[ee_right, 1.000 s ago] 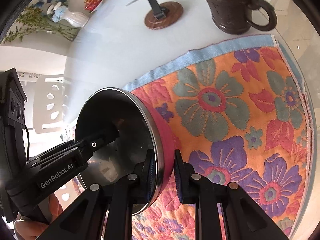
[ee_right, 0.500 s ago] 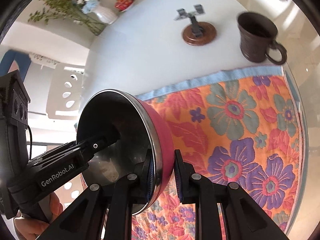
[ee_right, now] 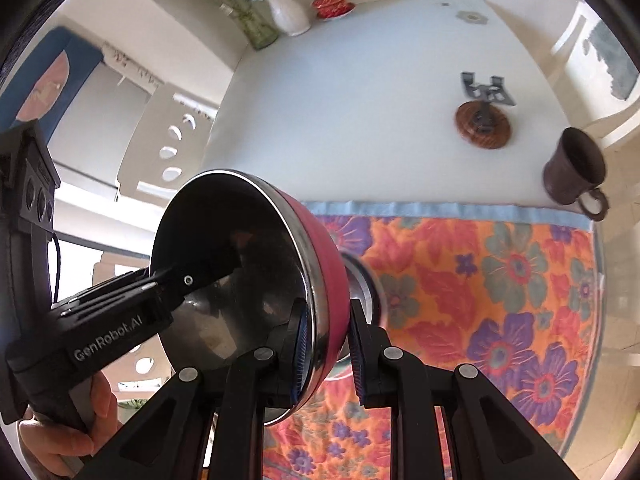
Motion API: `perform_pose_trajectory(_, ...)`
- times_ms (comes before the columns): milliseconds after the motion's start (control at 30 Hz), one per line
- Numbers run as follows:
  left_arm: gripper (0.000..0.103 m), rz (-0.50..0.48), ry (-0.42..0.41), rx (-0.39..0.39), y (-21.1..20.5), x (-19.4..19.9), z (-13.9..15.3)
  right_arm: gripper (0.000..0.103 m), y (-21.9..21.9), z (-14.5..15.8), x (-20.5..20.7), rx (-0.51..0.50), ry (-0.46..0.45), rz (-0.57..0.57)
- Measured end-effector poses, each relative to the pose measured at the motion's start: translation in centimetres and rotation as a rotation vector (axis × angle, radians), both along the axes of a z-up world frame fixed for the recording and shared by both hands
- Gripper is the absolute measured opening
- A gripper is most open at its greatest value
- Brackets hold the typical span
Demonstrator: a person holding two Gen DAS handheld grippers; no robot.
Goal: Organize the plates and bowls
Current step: 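Lift the plain stainless bowl with both grippers and carry it toward the pink bowl, then lower the plain stainless bowl into the pink bowl with both grippers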
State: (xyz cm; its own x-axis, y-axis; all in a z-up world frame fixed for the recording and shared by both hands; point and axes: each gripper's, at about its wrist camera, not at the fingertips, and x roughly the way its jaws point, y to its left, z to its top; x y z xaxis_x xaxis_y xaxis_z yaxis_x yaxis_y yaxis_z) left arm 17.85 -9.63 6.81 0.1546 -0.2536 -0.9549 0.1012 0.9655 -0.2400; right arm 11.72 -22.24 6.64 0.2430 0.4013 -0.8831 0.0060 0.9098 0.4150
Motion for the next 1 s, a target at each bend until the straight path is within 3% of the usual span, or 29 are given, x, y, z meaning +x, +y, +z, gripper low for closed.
perform_pose_trajectory(267, 0.018, 0.013, 0.047, -0.027, 2.4, -1.2, -2.9, 0.018, 2.3, -2.0, 0.2, -0.006, 0.045, -0.009)
perform_pose_trajectory(1000, 0.018, 0.019, 0.086, -0.057, 2.8, -1.1, -7.9, 0.018, 1.6, -8.1, 1.9, 0.016, 0.171, -0.031)
